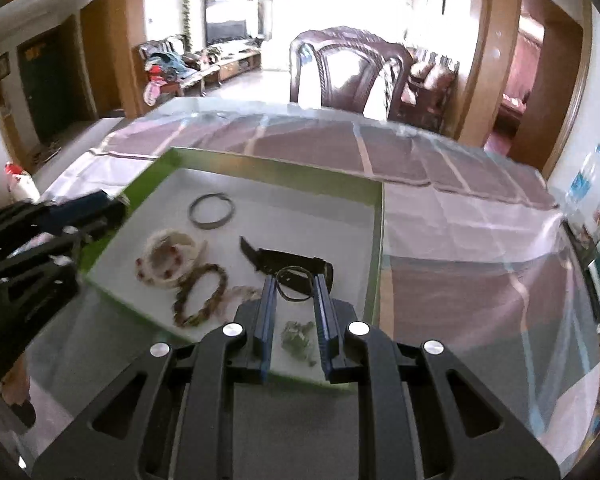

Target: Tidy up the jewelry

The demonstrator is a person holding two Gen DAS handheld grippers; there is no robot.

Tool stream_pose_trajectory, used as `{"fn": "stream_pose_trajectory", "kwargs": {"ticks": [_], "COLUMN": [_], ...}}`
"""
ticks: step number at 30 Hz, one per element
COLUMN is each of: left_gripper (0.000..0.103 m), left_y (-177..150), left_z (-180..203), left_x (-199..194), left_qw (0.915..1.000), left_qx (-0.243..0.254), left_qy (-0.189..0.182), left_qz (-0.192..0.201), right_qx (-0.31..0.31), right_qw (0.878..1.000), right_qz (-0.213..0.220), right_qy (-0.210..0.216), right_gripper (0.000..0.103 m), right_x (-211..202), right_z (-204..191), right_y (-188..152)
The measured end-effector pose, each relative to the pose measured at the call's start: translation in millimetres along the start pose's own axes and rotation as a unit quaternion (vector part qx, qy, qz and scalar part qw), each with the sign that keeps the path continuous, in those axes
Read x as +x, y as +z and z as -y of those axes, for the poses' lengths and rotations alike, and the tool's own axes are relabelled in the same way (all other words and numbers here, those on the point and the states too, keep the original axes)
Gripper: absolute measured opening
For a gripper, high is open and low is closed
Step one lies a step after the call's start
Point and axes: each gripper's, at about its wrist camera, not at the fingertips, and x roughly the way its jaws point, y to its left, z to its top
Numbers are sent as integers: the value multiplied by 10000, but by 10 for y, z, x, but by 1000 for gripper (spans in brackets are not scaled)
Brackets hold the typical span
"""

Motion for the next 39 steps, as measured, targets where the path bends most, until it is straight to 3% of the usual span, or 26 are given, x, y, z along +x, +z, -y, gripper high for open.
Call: {"fn": "stream_pose_trajectory", "kwargs": {"ticks": [7, 9, 11, 13, 15, 20, 22, 28, 31, 34, 39], "left_gripper": [22, 29, 47, 63, 71, 88, 92, 98, 98, 99, 99], "left_y": [55, 39, 24, 22, 31, -9, -77, -305, -377, -462, -519], "left_z": [-81, -94, -107, -135, -164, -199, -187, -97, -54, -54, -35], "left_x": [314, 369, 369, 320, 261, -57, -219, -612, -689, -726, -654], "left_qw": [9992, 9988, 9989, 9987, 9984, 9988, 9991, 9989, 9986, 9977, 9985], "left_qx": [-219, -278, -311, -395, -452, -438, -378, -181, -128, -263, -173], "left_qy": [-196, -244, -188, -215, -265, -92, -34, 352, 312, 207, 237], "left_qz": [-267, -311, -297, -243, -222, -202, -192, 255, 397, 593, 458], "right_qx": [91, 152, 233, 296, 363, 642, 694, 637, 754, 728, 586], "right_qw": [9992, 9991, 9992, 9994, 9993, 9962, 9944, 9889, 9822, 9821, 9844], "right_qz": [-382, -405, -320, -155, 33, 559, 786, 1317, 1653, 1631, 1534], "right_qy": [-22, 3, 33, 18, 37, 156, 105, -270, -475, -605, -632], "right_gripper": [19, 21, 41, 53, 60, 94, 99, 99, 99, 100, 99], "right_x": [323, 322, 251, 136, -44, -544, -714, -949, -943, -856, -746], "right_z": [16, 36, 62, 79, 92, 120, 91, -37, -29, -39, -103], "right_y": [-74, -88, -92, -90, -85, -152, -229, -468, -568, -629, -665]}}
